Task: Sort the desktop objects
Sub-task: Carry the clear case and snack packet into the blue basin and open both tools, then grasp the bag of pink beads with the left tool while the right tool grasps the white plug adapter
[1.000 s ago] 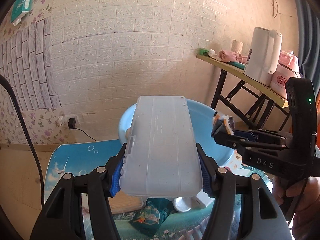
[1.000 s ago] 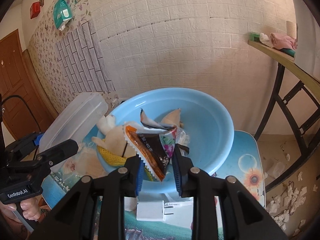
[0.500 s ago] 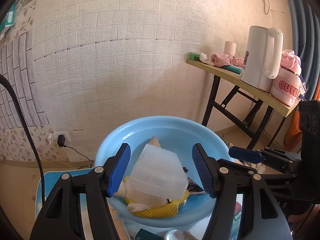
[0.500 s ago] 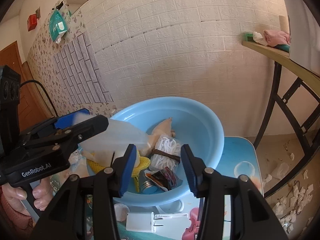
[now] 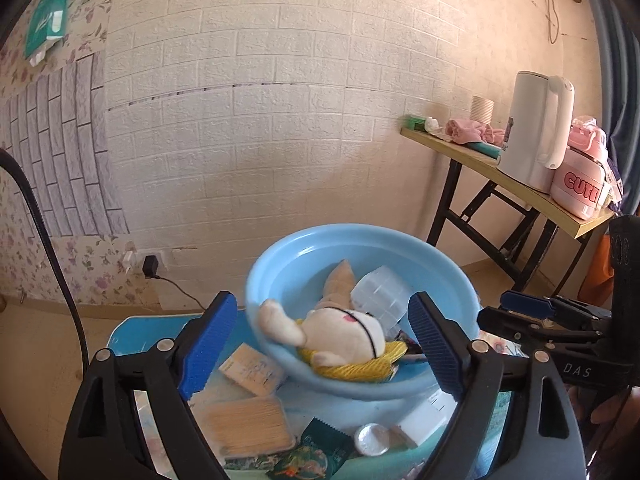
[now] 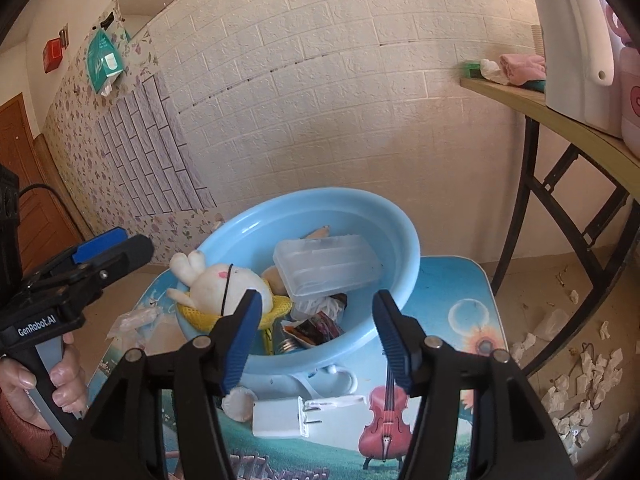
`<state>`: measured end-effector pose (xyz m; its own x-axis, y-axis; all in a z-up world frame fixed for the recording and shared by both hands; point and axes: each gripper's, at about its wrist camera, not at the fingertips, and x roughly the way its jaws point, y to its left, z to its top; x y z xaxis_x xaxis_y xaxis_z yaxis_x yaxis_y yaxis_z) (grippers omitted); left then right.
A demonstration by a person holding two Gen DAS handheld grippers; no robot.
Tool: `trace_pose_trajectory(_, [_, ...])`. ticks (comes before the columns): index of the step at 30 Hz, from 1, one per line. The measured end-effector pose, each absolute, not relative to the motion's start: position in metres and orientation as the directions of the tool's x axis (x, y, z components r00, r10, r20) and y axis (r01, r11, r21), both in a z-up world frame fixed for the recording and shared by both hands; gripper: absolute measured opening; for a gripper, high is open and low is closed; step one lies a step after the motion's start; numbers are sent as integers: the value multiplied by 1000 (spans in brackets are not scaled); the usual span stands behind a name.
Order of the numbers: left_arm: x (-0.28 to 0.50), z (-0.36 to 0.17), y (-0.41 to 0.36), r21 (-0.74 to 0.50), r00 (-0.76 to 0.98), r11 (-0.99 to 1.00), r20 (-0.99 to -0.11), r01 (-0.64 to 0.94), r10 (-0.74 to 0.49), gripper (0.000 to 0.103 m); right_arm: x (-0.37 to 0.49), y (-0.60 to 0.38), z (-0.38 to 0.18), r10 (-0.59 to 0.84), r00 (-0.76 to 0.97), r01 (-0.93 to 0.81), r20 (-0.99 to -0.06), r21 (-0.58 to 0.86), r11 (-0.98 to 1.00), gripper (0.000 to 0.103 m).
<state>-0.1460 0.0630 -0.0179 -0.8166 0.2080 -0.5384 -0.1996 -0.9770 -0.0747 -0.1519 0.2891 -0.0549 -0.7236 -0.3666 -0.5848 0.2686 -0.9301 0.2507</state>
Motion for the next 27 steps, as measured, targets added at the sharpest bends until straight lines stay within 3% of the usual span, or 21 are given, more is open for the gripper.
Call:
trace_pose_trajectory(7, [-118, -34, 13, -86, -811, -993, -574, -81, 116, 103, -133, 278, -61, -304, -730, 230, -613, 198, -953, 61])
trace_pose_trajectory(14, [-80, -56, -35, -77, -831, -996, -556, 44, 6, 103, -120, 267, -78, -368, -671, 247, -643, 274, -929, 61])
trace_pose_trajectory(22, [-61, -95, -79, -49, -754, -992, -654, 114, -54, 103, -119, 248, -110, -286, -617, 230, -734, 180, -957, 61])
trace_pose_trajectory(27, [-63, -120, -95, -127, -709, -984, -705, 127, 0, 103, -118, 244, -119, -267, -604, 231, -751, 155, -961, 61])
